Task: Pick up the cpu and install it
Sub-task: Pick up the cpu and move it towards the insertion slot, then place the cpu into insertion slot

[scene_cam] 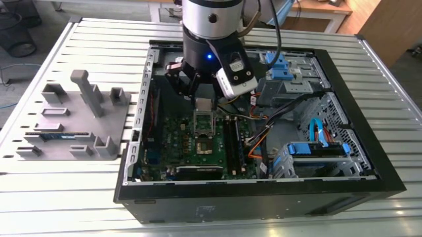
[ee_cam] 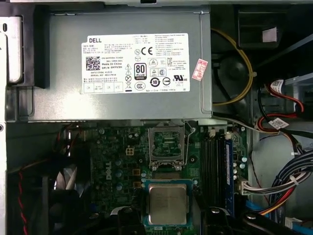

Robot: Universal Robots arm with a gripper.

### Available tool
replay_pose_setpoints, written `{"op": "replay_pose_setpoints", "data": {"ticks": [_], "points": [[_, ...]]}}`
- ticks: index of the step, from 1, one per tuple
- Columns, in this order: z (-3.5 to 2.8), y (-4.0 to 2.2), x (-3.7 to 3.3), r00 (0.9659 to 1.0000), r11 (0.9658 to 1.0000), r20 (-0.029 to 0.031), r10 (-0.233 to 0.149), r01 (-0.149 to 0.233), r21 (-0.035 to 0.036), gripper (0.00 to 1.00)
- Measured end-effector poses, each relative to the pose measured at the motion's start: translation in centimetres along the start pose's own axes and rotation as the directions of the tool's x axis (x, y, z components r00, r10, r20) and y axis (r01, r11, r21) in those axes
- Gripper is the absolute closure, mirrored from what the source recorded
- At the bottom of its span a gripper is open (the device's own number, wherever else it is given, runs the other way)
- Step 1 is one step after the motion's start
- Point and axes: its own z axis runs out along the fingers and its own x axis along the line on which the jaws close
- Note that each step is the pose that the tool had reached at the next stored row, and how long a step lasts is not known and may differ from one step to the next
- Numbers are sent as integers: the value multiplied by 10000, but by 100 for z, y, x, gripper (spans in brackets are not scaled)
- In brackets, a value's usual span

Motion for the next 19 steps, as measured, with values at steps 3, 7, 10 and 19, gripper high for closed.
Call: {"op": "replay_pose_setpoints", "data": {"ticks": [3, 7, 10, 19], "points": [[10, 0, -13, 10000, 10000, 0, 0, 0, 17, 53], [24, 0, -14, 10000, 10000, 1, -1, 1, 16, 53], [25, 0, -14, 10000, 10000, 1, 0, 0, 16, 53], [60, -29, -15, 10000, 10000, 1, -1, 1, 16, 53]]}}
